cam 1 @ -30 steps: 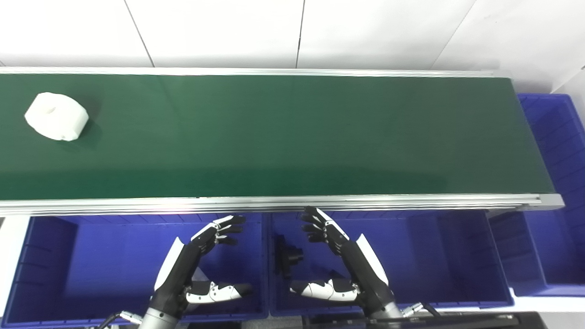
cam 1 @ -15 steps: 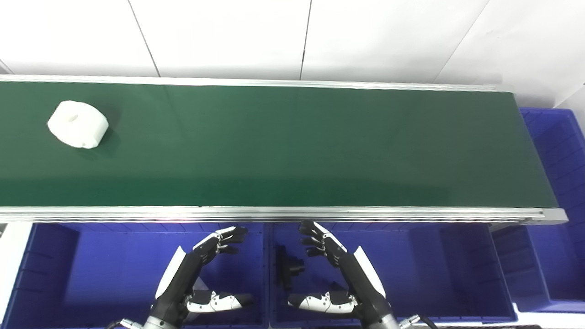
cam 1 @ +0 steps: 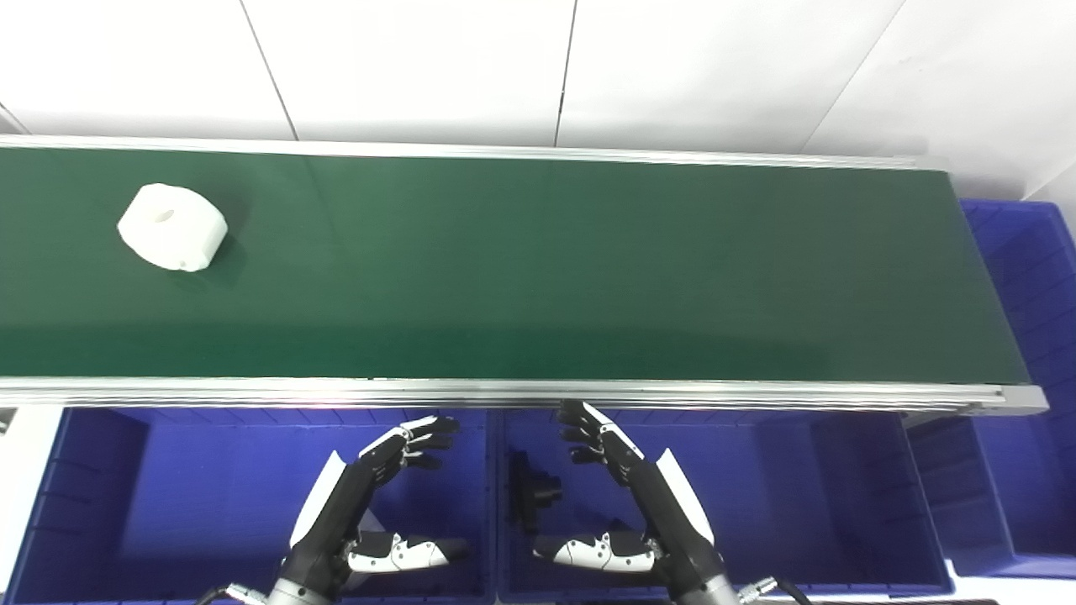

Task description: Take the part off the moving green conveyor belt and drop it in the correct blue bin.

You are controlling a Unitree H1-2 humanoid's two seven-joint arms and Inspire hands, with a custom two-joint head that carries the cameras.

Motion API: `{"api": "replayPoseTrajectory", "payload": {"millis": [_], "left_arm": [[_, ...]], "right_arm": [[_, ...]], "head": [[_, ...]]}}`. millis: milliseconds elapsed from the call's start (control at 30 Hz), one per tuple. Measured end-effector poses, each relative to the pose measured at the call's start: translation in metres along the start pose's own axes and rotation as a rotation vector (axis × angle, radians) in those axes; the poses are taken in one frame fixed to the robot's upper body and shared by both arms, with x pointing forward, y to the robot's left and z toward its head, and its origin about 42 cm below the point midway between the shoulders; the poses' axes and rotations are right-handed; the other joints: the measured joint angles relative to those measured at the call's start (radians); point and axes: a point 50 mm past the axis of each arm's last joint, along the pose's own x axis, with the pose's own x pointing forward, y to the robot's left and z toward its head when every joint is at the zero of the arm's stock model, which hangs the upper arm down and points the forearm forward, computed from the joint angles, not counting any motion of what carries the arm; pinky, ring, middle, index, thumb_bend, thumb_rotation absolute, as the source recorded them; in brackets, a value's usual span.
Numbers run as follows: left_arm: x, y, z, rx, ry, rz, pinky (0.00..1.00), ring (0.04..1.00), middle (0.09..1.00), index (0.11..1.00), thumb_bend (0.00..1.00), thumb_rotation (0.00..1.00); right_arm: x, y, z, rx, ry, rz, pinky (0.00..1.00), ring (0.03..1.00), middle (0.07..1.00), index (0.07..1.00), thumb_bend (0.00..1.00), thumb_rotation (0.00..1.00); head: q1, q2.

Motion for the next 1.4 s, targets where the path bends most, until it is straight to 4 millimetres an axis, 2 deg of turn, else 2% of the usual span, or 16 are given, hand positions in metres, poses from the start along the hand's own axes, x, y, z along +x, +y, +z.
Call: {"api": "replayPoseTrajectory", "payload": {"millis": [133, 267, 300, 400, 433, 500, 533, 700, 933, 1100, 1167, 1233, 1400], "left_arm": [[0.002, -0.001, 0.0, -0.001, -0.004, -0.004, 0.67, 0.764, 0.828, 0.757, 0.77, 0.31], [0.003, -0.003, -0.001, 0.006, -0.004, -0.002, 0.65, 0.745, 0.823, 0.757, 0.77, 0.32], [0.003, -0.004, -0.002, 0.011, -0.001, 0.002, 0.63, 0.732, 0.821, 0.755, 0.77, 0.32], [0.003, -0.008, -0.007, 0.015, 0.013, 0.004, 0.6, 0.705, 0.814, 0.75, 0.76, 0.32], [0.003, -0.01, -0.007, 0.018, 0.013, 0.005, 0.62, 0.719, 0.808, 0.747, 0.75, 0.31], [0.003, -0.013, -0.007, 0.023, 0.011, 0.0, 0.65, 0.739, 0.802, 0.743, 0.75, 0.29], [0.004, -0.013, -0.007, 0.023, 0.01, 0.001, 0.66, 0.743, 0.797, 0.738, 0.75, 0.28], [0.003, -0.015, -0.009, 0.031, 0.015, 0.002, 0.66, 0.737, 0.783, 0.727, 0.75, 0.27], [0.0, -0.009, -0.01, 0.045, 0.015, 0.016, 0.64, 0.716, 0.765, 0.716, 0.75, 0.26], [0.005, -0.005, 0.002, 0.014, -0.025, 0.061, 0.61, 0.689, 0.738, 0.689, 0.78, 0.28], [0.008, -0.002, 0.017, 0.003, -0.077, 0.091, 0.6, 0.679, 0.734, 0.684, 0.79, 0.32], [0.013, 0.005, 0.032, 0.011, -0.14, 0.114, 0.6, 0.674, 0.731, 0.678, 0.79, 0.33], [0.017, 0.033, 0.054, 0.073, -0.229, 0.147, 0.57, 0.658, 0.732, 0.681, 0.78, 0.37]], "right_arm": [[0.0, -0.001, 0.0, -0.003, 0.002, -0.006, 0.78, 0.852, 0.884, 0.905, 0.74, 0.17], [-0.001, -0.001, -0.005, -0.011, 0.016, -0.011, 0.76, 0.841, 0.875, 0.901, 0.75, 0.19], [-0.001, -0.001, -0.007, -0.013, 0.019, -0.014, 0.76, 0.836, 0.872, 0.9, 0.75, 0.19], [-0.004, 0.0, -0.013, -0.02, 0.03, -0.017, 0.75, 0.832, 0.874, 0.901, 0.74, 0.19], [-0.004, 0.0, -0.015, -0.02, 0.023, -0.016, 0.75, 0.837, 0.882, 0.905, 0.74, 0.18], [-0.005, -0.001, -0.019, -0.012, 0.016, -0.012, 0.75, 0.845, 0.893, 0.909, 0.74, 0.17], [-0.005, -0.001, -0.021, -0.007, 0.018, -0.012, 0.75, 0.846, 0.894, 0.911, 0.74, 0.17], [-0.005, -0.002, -0.026, 0.014, 0.027, -0.017, 0.77, 0.855, 0.904, 0.917, 0.74, 0.15], [-0.003, -0.001, -0.029, 0.019, 0.031, -0.015, 0.76, 0.86, 0.901, 0.92, 0.74, 0.16], [-0.001, -0.001, -0.028, 0.012, 0.026, -0.016, 0.75, 0.846, 0.882, 0.916, 0.74, 0.17], [0.001, 0.0, -0.027, 0.011, 0.021, -0.018, 0.74, 0.832, 0.863, 0.911, 0.73, 0.15], [0.001, 0.0, -0.027, 0.012, 0.019, -0.016, 0.74, 0.826, 0.856, 0.907, 0.74, 0.15], [0.003, 0.003, -0.028, 0.009, 0.017, -0.014, 0.71, 0.799, 0.839, 0.899, 0.73, 0.15]], "head": [[0.006, -0.006], [0.064, -0.055], [0.064, -0.055], [0.142, -0.101], [0.208, -0.139], [0.215, -0.143], [0.239, -0.161], [0.276, -0.201], [0.267, -0.207], [0.268, -0.206], [0.268, -0.21], [0.265, -0.221], [0.249, -0.247]]}}
